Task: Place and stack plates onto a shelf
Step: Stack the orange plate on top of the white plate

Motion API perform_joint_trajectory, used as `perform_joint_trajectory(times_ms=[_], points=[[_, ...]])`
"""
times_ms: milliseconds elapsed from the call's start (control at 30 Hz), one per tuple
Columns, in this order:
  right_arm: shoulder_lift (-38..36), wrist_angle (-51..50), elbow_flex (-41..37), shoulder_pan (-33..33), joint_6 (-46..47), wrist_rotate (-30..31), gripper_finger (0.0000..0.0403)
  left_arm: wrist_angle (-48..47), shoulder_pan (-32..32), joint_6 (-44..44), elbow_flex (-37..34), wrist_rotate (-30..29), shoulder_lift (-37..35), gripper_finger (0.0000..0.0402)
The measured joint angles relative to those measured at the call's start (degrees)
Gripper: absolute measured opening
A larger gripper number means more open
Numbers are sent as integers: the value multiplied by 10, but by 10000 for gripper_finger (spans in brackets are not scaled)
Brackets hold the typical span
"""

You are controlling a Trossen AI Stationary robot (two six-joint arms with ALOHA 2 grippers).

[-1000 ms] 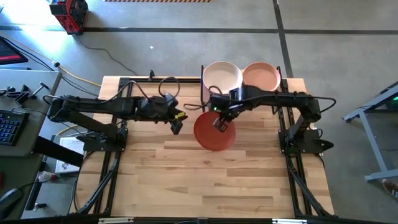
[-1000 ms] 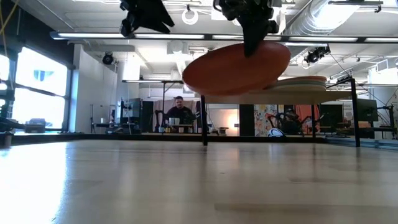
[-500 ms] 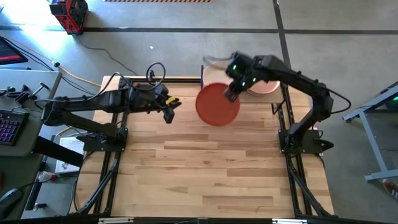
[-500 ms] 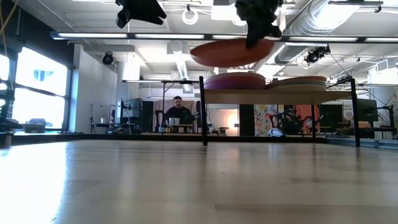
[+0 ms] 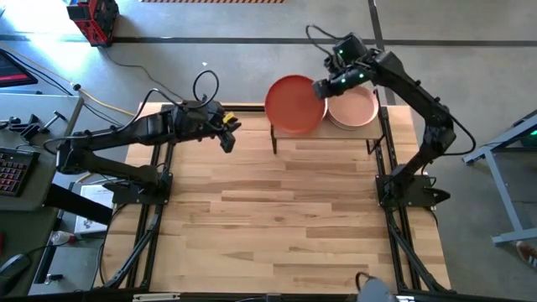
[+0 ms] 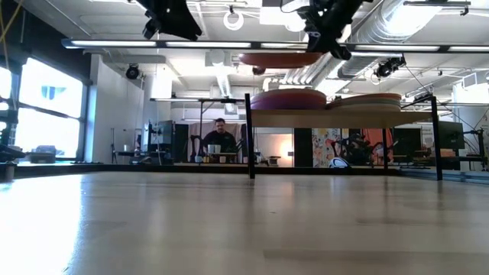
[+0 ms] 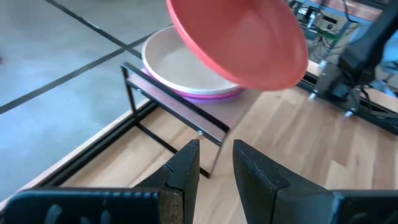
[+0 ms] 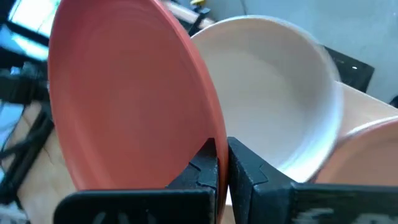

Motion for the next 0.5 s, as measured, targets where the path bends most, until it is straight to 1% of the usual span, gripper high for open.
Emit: perform_joint_trajectory(times_ms=[133,267,500], points=[[0,1,0,-37,24,-4,0,0,19,0,0,0,0,86],[14,1,0,-70,49,-33,0,0,36,24,0,0,0,86],[48,-4,0,-82,69,-39,0,-1,53,61,0,3,0,86]])
